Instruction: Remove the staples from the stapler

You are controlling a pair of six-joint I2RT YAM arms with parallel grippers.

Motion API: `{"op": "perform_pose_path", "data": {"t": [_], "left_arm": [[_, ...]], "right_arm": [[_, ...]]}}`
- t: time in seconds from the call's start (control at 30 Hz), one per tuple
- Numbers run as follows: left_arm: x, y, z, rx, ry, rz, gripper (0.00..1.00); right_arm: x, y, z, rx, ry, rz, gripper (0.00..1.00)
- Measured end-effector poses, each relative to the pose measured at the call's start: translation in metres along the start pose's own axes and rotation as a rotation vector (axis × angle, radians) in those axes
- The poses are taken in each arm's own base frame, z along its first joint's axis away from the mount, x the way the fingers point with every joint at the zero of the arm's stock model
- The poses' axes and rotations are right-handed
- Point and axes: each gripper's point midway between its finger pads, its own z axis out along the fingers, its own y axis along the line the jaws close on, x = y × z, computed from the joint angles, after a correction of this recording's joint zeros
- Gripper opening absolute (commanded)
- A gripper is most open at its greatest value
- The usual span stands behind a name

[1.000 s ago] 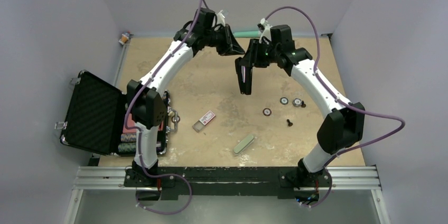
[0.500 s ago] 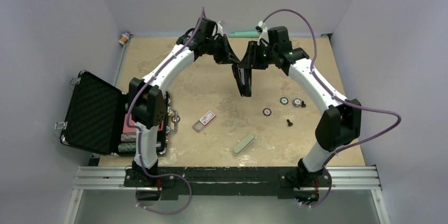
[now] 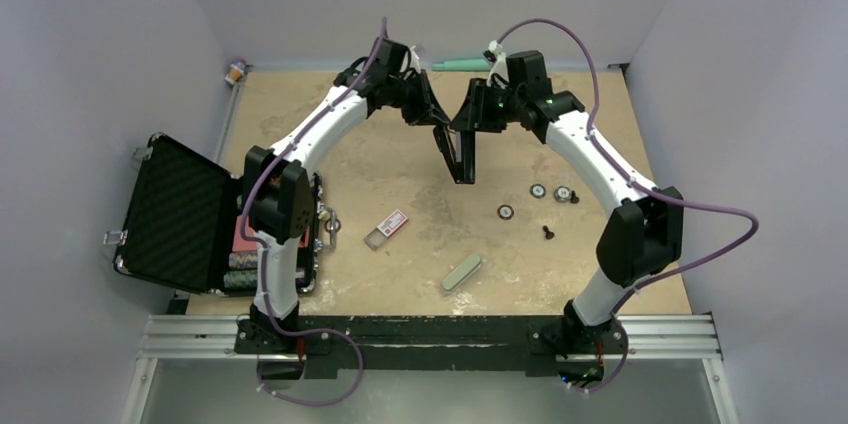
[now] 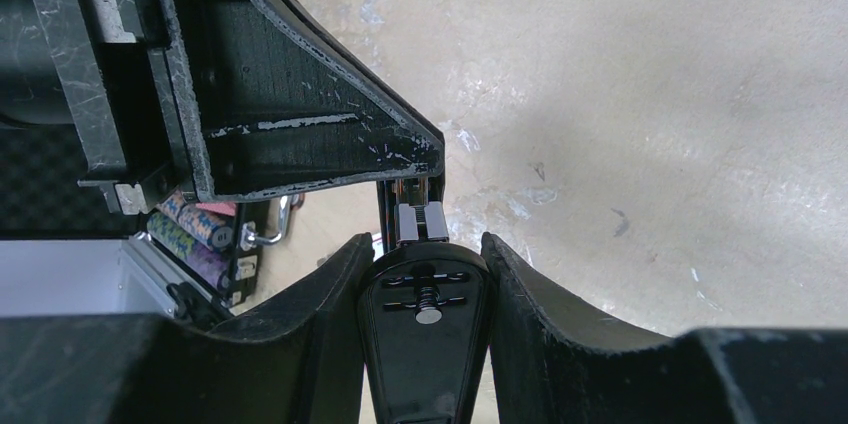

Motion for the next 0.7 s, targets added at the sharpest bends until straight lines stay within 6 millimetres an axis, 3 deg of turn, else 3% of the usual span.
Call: {"op": "perform_pose_path", "data": {"t": [0.23,0.43,0.57,0.7], "left_arm": [[0.004,0.01,0.005,-0.018,0.012,0.008,0.01],[0.011,0.03,0.015,-0.057,0.038,-0.007,0.0],[0.032,0.043,0.018,-0.084,0.109,-0.045,0.0],[0.042,0.053,0.023,-0.101,0.149,-0.061,0.0]], "right_arm": [[0.006,-0.007,0.014,-0.007,0.032,0.019,0.0],[0.015,-0.033,0.034,0.004,0.086,0.08,0.0],[0.005,-0.051,0.042,0.024,0.052,0.103,0.0],[-0.004,-0.058,0.043,0.026,0.022,0.113,0.0]]}}
